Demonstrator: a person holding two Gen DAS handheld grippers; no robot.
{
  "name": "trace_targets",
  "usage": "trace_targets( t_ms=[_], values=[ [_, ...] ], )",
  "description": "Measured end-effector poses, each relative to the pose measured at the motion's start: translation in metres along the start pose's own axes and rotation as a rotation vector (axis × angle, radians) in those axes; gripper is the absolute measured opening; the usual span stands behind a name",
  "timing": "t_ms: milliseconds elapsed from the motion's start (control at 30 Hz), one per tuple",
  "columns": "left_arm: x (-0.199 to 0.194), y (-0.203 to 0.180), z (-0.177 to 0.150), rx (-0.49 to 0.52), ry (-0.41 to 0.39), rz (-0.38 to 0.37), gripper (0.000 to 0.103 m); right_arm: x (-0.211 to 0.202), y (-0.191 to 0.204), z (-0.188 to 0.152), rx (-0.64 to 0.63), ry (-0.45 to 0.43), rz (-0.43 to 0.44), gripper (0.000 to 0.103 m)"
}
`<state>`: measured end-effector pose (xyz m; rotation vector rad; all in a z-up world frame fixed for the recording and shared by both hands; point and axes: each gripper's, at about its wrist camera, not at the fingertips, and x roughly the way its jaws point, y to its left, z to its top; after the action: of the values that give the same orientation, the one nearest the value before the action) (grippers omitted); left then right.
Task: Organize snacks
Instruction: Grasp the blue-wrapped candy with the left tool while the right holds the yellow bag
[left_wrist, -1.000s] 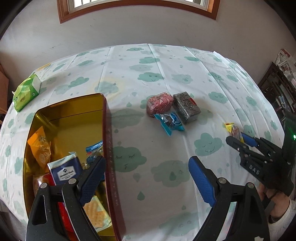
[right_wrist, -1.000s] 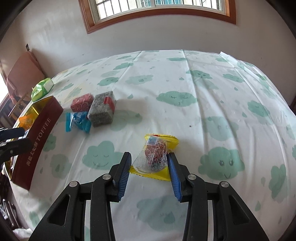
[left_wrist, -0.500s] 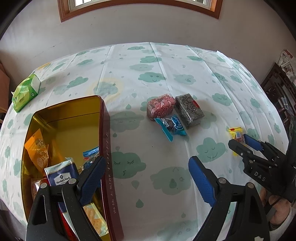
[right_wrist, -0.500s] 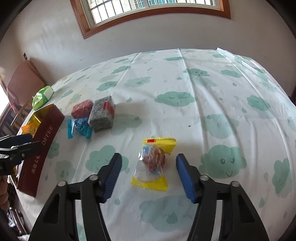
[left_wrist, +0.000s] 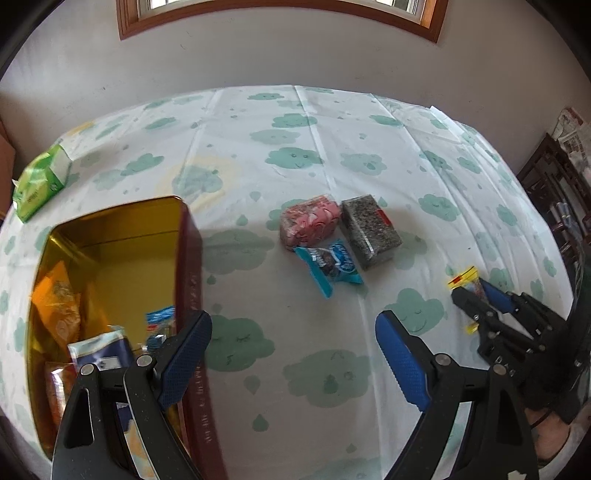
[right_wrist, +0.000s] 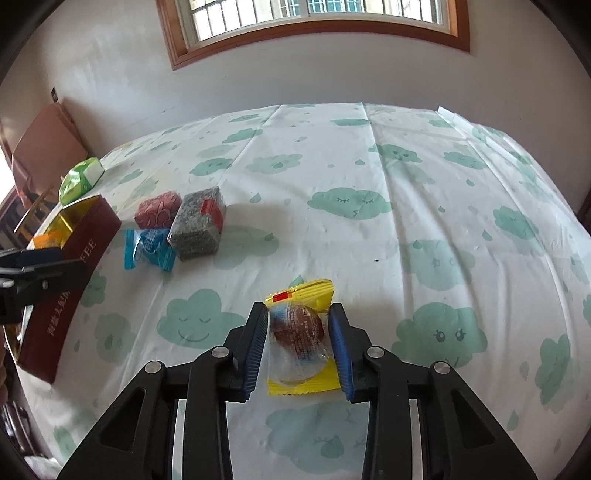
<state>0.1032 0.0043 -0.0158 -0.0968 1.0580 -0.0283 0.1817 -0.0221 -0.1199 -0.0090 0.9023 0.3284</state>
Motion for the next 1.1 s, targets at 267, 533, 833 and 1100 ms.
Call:
trace_targets(
  t_ms=[267, 533, 833, 1100],
  values=[
    [0.015, -0.005, 0.010, -0.042, 0.016, -0.029, 0.079, -0.004, -0.016, -0.003, 0.017, -0.016, -0.036, 0.033],
    [0.030, -0.014, 0.023, -0.024, 0.003, -0.053, 0.062, -0.005, -0.024, -0.003, 0.030, -0.019, -0.013, 0.034],
    [0.048, -0.014, 0.029, -0.039, 0.021, -0.081, 0.042, -0.006, -0.028, -0.004, 0.036, -0.020, 0.008, 0.034],
    [0.060, -0.014, 0.032, -0.040, 0.032, -0.102, 0.034, -0.007, -0.029, -0.004, 0.036, -0.021, 0.014, 0.034]
  ],
)
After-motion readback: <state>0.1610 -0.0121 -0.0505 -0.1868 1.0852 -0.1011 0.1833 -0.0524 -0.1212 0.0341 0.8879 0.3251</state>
